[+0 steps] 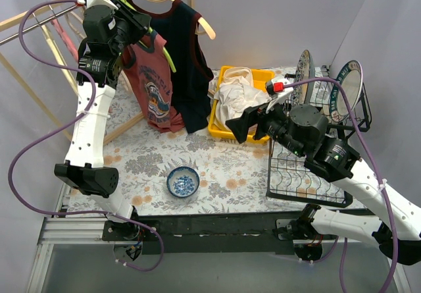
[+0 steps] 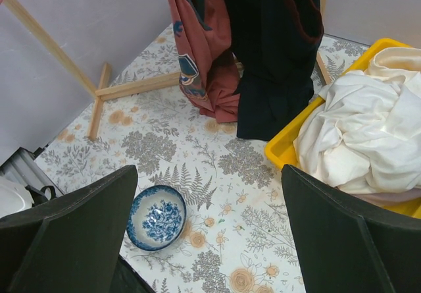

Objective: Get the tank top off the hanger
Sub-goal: Pick up the hanger from the clothesline.

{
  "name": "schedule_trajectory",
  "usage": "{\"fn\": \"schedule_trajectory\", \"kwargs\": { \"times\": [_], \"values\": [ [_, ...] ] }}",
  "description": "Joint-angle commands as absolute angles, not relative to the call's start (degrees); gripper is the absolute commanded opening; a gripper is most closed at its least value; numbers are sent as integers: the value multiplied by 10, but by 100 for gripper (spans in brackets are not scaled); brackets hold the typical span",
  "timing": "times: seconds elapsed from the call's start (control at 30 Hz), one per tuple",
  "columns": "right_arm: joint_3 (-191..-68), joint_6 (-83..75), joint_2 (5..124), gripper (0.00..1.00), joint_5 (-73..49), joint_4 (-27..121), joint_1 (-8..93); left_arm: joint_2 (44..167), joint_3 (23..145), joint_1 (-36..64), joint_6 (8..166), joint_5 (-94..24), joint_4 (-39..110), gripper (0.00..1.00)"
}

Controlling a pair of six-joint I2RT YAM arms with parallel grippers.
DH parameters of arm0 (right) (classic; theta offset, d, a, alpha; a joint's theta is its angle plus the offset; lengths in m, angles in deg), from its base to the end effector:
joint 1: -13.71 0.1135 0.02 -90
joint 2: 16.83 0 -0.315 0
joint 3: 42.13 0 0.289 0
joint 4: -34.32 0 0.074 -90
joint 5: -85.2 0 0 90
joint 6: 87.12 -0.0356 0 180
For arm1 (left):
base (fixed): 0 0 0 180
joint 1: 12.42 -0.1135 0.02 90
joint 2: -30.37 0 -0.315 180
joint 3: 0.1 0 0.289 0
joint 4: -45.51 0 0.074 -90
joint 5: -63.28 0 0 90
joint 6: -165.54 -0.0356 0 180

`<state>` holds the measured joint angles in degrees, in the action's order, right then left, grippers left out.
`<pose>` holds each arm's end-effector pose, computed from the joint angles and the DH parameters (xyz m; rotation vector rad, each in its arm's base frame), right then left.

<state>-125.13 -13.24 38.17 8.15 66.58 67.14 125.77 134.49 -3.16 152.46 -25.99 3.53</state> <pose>0.1273 0.1582 0.4991 -0.3711 1.6548 0.7357 0.3782 -0.0612 0.6044 -0.9808 1.4445 -1.1279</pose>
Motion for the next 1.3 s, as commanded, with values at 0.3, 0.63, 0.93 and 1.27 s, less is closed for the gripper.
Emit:
{"fn": "schedule_trajectory", "kwargs": {
  "times": [0.3, 0.63, 0.93, 1.27],
  "values": [
    [-1249, -128, 366, 98, 83, 628, 678, 1226, 1410, -32, 1553, -294, 53, 0],
    [-1249, -129, 363, 99, 85, 632, 681, 1194, 1399, -34, 1614, -326, 65, 0],
    [-1253, -135, 363, 98, 78, 632, 685, 1158, 1364, -35, 1642, -351, 80, 0],
    [-1255, -140, 354, 99, 79, 635, 692, 1149, 1350, -49, 1666, -298, 57, 0]
  ]
}}
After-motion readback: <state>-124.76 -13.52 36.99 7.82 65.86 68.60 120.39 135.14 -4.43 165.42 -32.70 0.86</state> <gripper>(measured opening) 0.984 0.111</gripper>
